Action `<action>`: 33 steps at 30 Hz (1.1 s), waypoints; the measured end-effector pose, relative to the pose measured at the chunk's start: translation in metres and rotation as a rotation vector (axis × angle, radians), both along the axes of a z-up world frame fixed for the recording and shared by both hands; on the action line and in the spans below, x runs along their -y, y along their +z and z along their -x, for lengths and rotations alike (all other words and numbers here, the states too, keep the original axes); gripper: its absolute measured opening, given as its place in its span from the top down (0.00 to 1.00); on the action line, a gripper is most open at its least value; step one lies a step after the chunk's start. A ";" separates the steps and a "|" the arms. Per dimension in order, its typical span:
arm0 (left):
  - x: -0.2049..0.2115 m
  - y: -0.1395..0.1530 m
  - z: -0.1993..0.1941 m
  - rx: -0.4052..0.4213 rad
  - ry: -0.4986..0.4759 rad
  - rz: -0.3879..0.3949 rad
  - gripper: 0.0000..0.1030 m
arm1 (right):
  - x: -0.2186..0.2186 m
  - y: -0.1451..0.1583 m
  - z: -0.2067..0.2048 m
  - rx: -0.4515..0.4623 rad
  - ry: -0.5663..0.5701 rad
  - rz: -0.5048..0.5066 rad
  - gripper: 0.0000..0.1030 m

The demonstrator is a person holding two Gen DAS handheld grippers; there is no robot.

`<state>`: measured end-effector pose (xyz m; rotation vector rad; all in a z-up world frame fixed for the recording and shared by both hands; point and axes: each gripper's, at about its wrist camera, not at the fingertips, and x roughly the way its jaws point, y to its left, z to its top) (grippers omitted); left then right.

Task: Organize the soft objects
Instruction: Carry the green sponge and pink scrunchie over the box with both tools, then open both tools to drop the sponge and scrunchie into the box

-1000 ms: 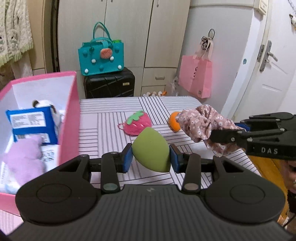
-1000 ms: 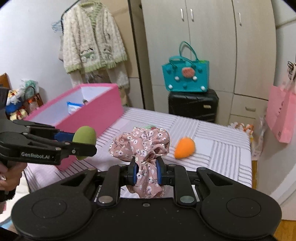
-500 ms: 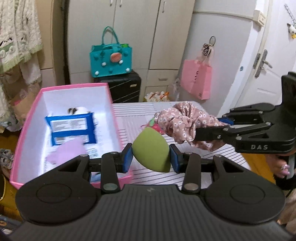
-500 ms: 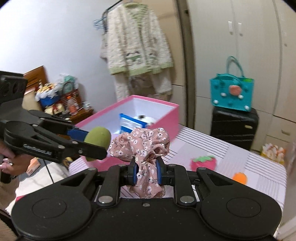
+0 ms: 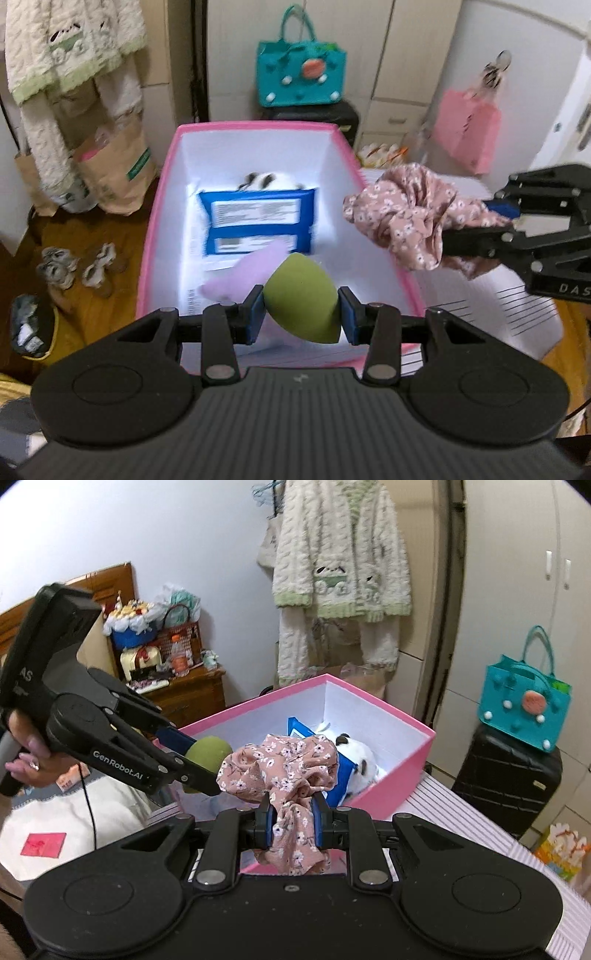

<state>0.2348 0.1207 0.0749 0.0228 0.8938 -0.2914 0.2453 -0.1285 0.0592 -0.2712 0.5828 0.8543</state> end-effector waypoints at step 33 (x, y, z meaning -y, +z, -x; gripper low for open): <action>-0.008 -0.044 -0.055 -0.186 -0.058 -0.190 0.53 | -0.107 -0.050 -0.070 -0.181 0.088 0.470 0.66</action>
